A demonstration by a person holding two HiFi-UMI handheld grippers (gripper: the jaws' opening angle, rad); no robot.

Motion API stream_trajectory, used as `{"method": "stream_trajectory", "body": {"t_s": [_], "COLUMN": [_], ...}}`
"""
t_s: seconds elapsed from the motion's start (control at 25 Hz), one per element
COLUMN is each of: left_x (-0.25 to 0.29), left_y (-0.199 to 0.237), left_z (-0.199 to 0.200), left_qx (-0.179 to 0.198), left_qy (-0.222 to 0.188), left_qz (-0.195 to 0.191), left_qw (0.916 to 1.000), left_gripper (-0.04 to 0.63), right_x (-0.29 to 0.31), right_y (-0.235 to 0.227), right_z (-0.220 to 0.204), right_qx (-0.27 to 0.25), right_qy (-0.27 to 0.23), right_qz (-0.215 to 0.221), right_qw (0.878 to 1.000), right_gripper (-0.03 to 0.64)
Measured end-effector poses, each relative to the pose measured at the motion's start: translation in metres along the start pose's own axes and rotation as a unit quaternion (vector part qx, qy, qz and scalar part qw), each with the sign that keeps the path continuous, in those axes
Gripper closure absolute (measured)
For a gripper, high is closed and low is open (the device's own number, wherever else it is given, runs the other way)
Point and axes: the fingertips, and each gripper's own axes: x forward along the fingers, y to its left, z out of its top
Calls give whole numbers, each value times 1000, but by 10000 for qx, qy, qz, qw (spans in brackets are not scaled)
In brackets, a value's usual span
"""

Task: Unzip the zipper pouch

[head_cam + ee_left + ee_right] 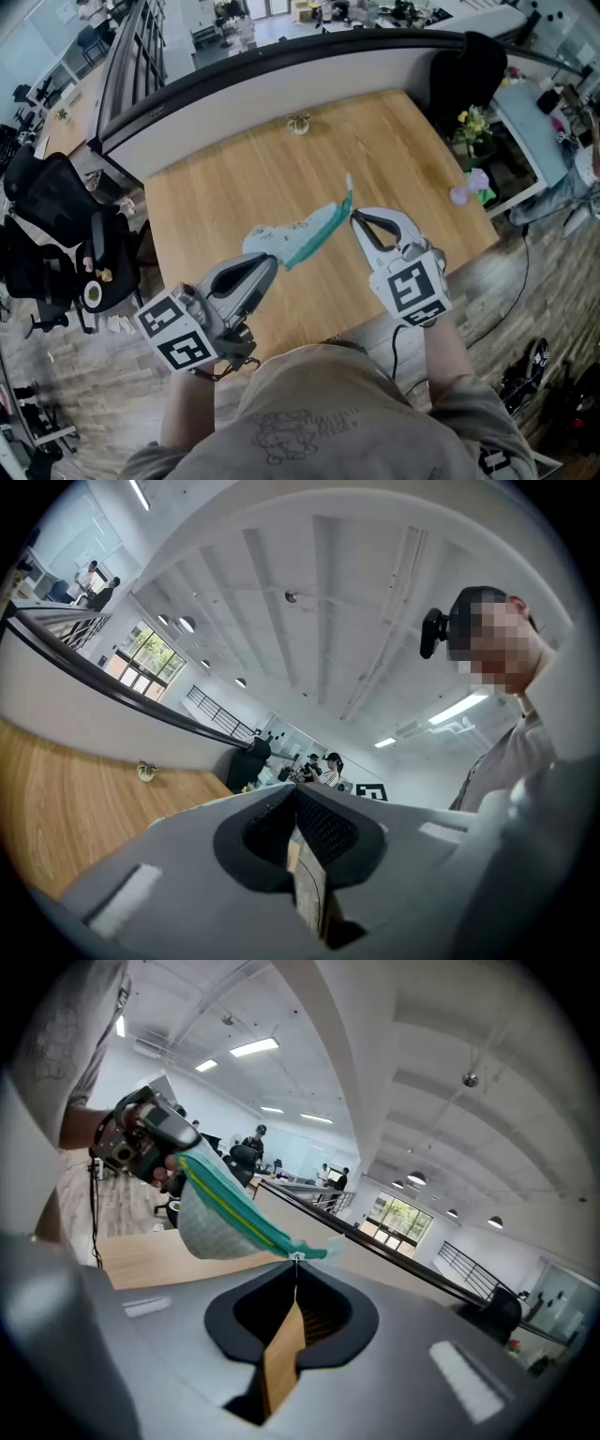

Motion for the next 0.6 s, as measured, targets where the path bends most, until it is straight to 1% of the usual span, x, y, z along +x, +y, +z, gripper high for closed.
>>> {"method": "stream_trajectory", "body": {"t_s": [0.08,0.16,0.24,0.28,0.36,0.52,0.6], "left_x": [-6,-9,-10,-10,-11,-14,-18], "left_y": [-1,0,1,3,5,12,17], "left_z": [2,1,1,2,5,11,13], "left_qx": [12,94,90,71,61,91,130], "left_qy": [-15,44,54,26,-58,-161,-179], "left_qz": [-33,-30,-19,1,57,201,311], "left_qw": [10000,9999,9999,10000,9999,9996,9993], "left_gripper": [592,592,592,592,592,591,591], "right_x": [-1,-3,-2,0,3,6,4], "right_y": [-13,-19,-18,-16,-12,-10,-11], "right_z": [-8,-7,-6,-6,-8,-5,2], "right_qx": [225,580,610,575,661,877,1058], "right_qy": [48,-80,-71,-35,-43,-189,-387], "right_qz": [-118,-50,-47,-49,-3,18,-37], "right_qw": [9997,9983,9981,9983,9978,9960,9936], "right_gripper": [601,601,601,601,598,592,592]}}
